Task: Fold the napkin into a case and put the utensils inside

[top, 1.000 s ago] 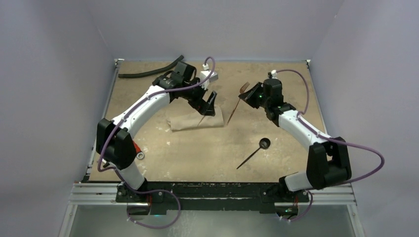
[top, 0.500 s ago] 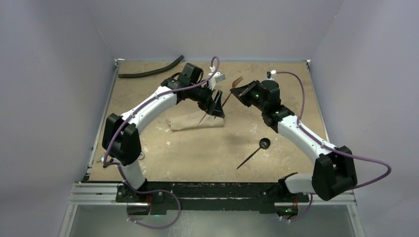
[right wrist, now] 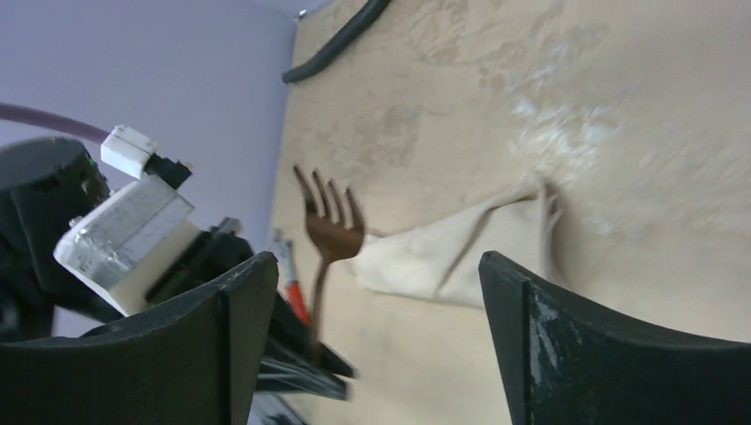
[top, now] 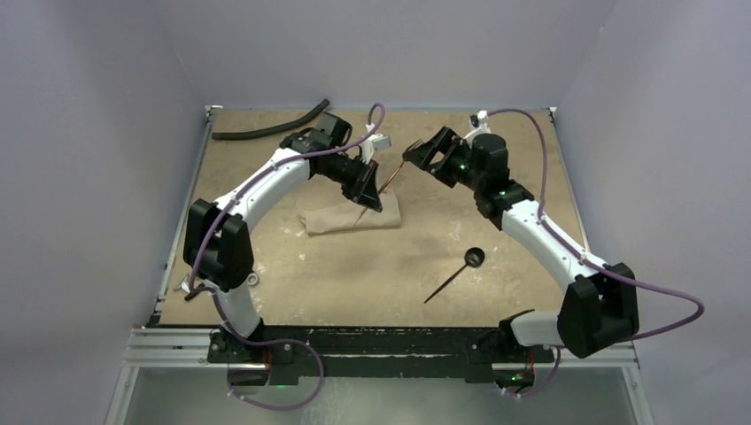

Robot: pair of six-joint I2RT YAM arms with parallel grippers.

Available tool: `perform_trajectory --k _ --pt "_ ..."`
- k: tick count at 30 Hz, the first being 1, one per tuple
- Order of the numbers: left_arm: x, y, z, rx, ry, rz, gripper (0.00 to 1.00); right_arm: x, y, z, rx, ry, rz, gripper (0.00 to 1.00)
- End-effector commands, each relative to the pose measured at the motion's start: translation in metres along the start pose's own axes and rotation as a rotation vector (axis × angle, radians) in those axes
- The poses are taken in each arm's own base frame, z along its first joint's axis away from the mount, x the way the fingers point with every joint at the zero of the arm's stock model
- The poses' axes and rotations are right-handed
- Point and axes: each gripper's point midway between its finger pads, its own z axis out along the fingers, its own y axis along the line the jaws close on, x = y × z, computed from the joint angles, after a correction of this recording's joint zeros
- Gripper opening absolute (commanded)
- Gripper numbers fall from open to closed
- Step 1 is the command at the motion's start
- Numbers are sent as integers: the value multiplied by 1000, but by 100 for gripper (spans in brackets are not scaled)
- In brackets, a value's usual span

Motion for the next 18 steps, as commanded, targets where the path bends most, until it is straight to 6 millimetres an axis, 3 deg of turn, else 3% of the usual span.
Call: perform_trajectory --k 1,5,8,12,15,18 --pt "12 -24 -29 77 7 69 0 -14 31 -32 -241 122 -425 90" --pt "31 -33 -32 134 51 72 0 11 36 -37 -390 308 -594 94" --pt "45 -38 -35 156 91 85 0 13 41 -33 -464 340 -676 92" --pt "56 -44 -39 190 131 94 0 14 39 -27 -496 374 -731 80" --pt "57 -47 -42 191 136 104 0 24 35 -30 -514 434 -713 63" --pt "60 -49 -42 200 137 96 0 24 37 -34 -521 418 -723 58"
